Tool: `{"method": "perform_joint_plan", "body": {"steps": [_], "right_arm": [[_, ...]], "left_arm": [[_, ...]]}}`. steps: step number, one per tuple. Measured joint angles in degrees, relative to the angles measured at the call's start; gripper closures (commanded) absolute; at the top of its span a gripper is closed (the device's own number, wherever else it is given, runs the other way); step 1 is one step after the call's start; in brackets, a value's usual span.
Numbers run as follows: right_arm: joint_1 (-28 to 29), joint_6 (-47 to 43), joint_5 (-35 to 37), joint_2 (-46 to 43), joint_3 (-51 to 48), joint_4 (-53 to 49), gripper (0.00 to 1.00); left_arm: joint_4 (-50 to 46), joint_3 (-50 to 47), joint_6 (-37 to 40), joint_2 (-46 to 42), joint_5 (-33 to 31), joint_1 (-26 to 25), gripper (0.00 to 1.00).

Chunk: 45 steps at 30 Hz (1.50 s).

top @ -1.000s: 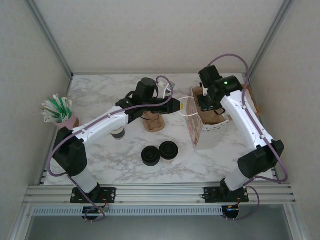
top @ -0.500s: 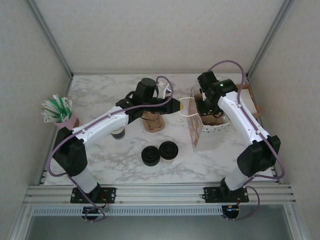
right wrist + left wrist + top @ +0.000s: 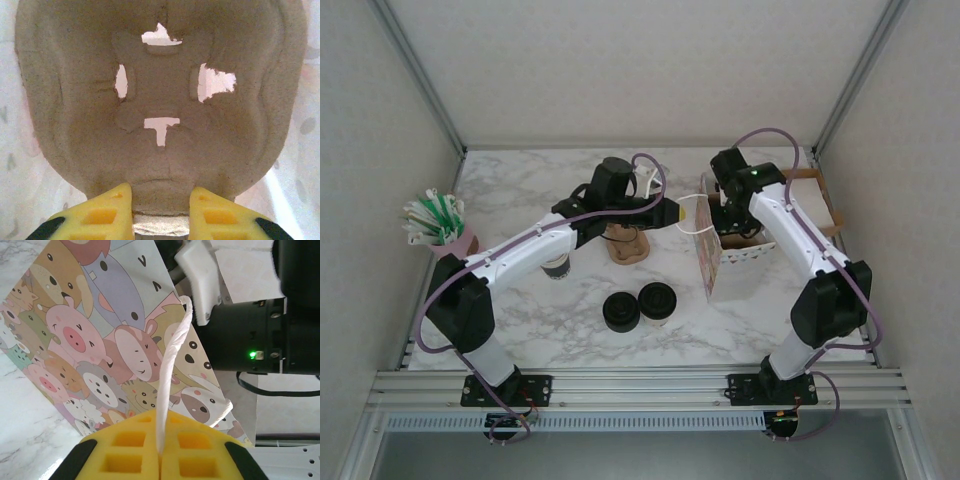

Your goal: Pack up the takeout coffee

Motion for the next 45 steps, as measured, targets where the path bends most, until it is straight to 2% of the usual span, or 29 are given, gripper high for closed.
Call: {"method": "perform_joint_plan", "body": {"steps": [25,31,39,45], "right_arm": [[-0.35,1.01,-2.12,2.91,-12.13,10.05,0.76],[-0.35,1.53,-4.39,3.91,-11.04,11.43,0.78],[0.13,1.49,-5.73,10.16,-3.23,13.40,0.78],[1.22,1.49,-5.68,13.55,-2.03,13.90,0.78]], "left_arm": [[0.59,-1.81,-0.68,-0.13,-0.24,1.20,1.00],[1.81,-1.88,-1.51,-0.92,-0.48,2.67,1.00],[3.13,-2.36,-2.05,-2.78,-1.40,6.32,1.00],[3.50,-4.15,-2.16,-2.80,-1.75,7.17,1.00]]}}
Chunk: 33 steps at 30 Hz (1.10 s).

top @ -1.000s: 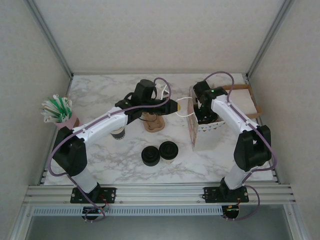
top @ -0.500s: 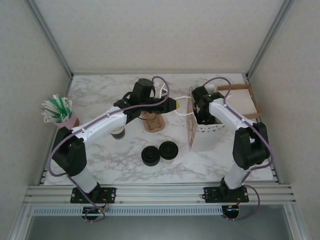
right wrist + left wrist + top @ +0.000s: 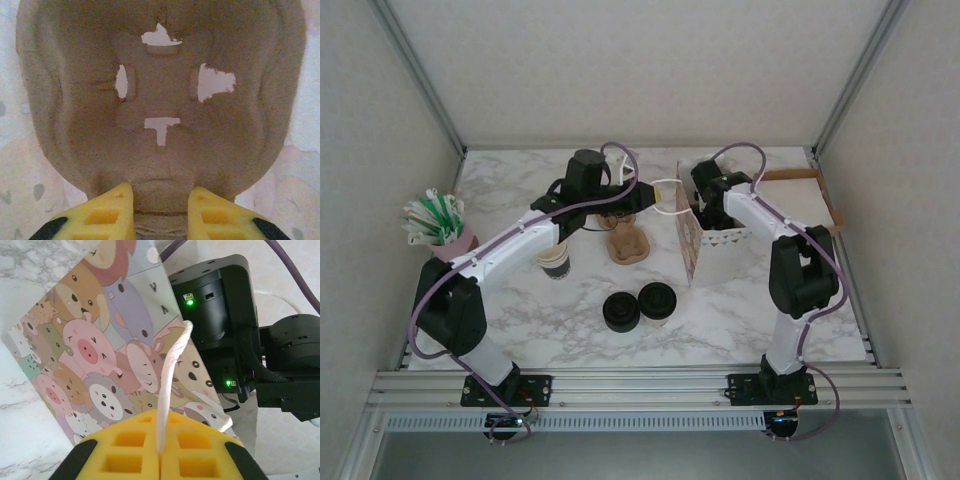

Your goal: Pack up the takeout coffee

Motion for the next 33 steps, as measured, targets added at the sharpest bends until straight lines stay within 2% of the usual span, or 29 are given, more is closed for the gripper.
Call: {"method": "perform_joint_plan", "body": {"steps": [6,17,19,22,33], "right_arm": [[0.37,0.02,0.02,1.44,-0.96,0.83,0.76],[0.39,0.07,0.17,1.44,-1.44,1.46,0.58],[0.44,0.02,0.20,1.44,-1.44,1.36,0.57],[0.44,0.02,0.20,1.42,-1.44,1.27,0.52],[0.44,0.02,0.17,-1.53,-0.48,-1.09,0.45]], "left_arm": [[0.11,-0.35,-0.02,0.00,0.00,0.00,1.00],[0.24,-0.35,-0.42,0.00,0.00,0.04,0.98],[0.24,-0.35,-0.46,0.00,0.00,0.11,0.98],[0.24,-0.35,-0.66,0.00,-0.15,0.22,0.96],[0.22,-0.35,-0.92,0.00,-2.49,0.22,0.89]]}}
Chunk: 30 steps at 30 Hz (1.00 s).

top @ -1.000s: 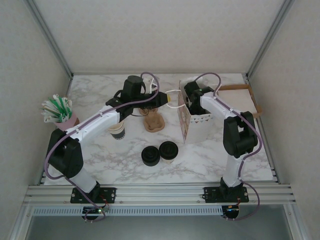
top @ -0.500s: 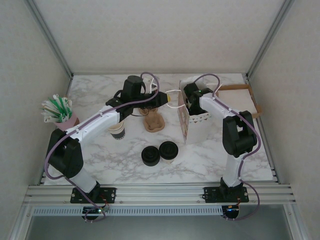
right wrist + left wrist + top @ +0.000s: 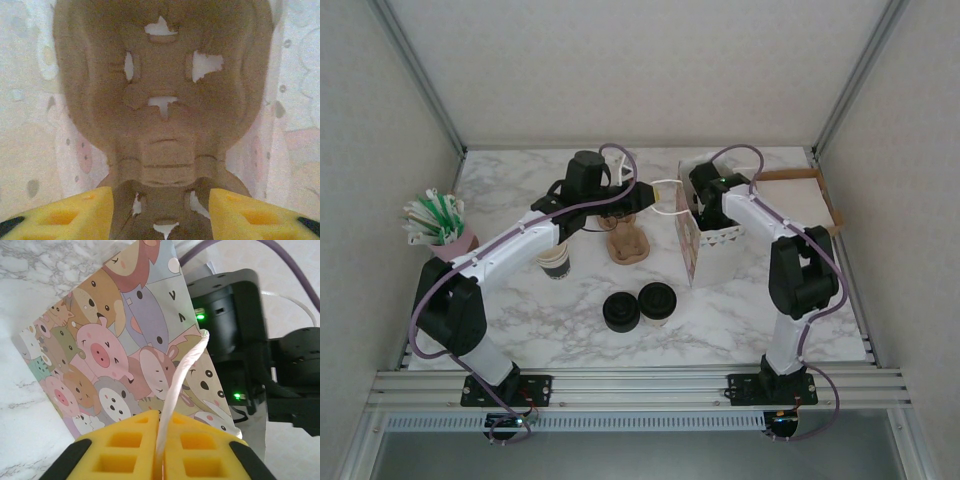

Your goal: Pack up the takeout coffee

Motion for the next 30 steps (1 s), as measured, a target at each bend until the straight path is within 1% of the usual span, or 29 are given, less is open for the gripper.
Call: {"method": "perform_joint_plan", "body": {"steps": [6,9,12,17,25,30], "right_arm": [[0.00,-0.04,0.04,-1.66,2.12,-0.96,0.42],[0.00,-0.04,0.24,-1.66,3.15,-1.31,0.40],[0.00,-0.07,0.26,-1.68,4.31,-2.16,0.38],[0.00,-0.22,0.79,-3.13,5.97,-3.43,0.35],[0.00,-0.28,1.14,-7.50,9.25,-5.22,0.31],[0.00,-0.68,1.11,-9.79,10.54,-5.99,0.26]], "left_arm": [[0.02,0.00,-0.02,-0.44,-2.14,0.11,0.88],[0.22,0.00,-0.15,-0.66,-2.51,0.28,0.84],[0.39,0.00,-0.50,-0.70,-3.26,0.48,0.79],[1.40,0.00,-0.92,-0.70,-3.76,0.48,0.73],[2.16,0.02,-1.92,-0.70,-3.74,0.48,0.55],[2.36,0.13,-2.14,-0.72,-3.72,0.48,0.38]]}}
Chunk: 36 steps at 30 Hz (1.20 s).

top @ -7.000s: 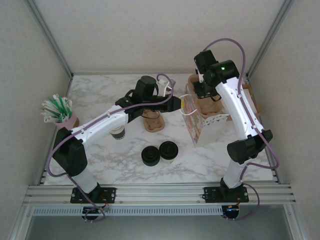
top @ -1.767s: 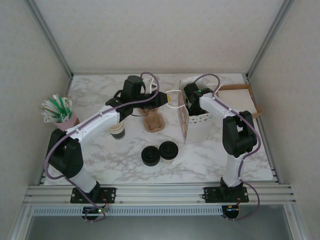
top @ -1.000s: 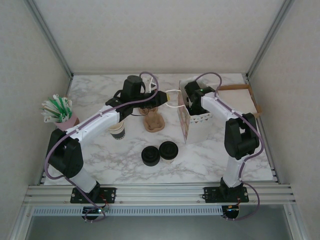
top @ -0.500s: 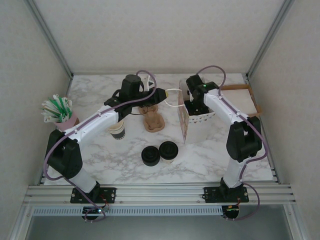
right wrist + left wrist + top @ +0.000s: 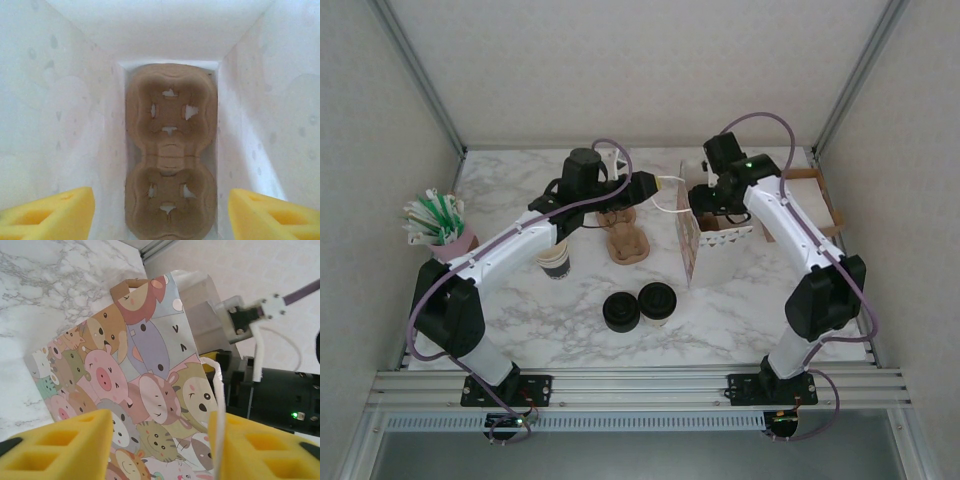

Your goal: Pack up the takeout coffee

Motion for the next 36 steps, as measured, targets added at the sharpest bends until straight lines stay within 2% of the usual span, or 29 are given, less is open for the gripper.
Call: {"method": "perform_joint_plan", "body": {"steps": [5,13,28,36], "right_arm": [[0.00,-0.37,0.00,-1.92,1.64,-0.68,0.19],[0.00,-0.63,-0.07,-6.69,4.11,-1.75,0.02],[0.00,-0.79,-0.94,-21.68,4.02,-1.55,0.01],[0.00,1.01,-1.73,-33.86,-3.32,-1.90,0.01]], "left_arm": [[-0.11,0.42,0.17,-0.35,0.00,-0.02,0.23],[-1.40,2.84,1.11,-2.93,-0.04,-0.13,0.01],[-4.72,2.82,2.23,-13.86,-4.46,-1.66,0.00],[-4.85,-4.96,1.55,-22.91,-8.85,-4.85,0.00]]}}
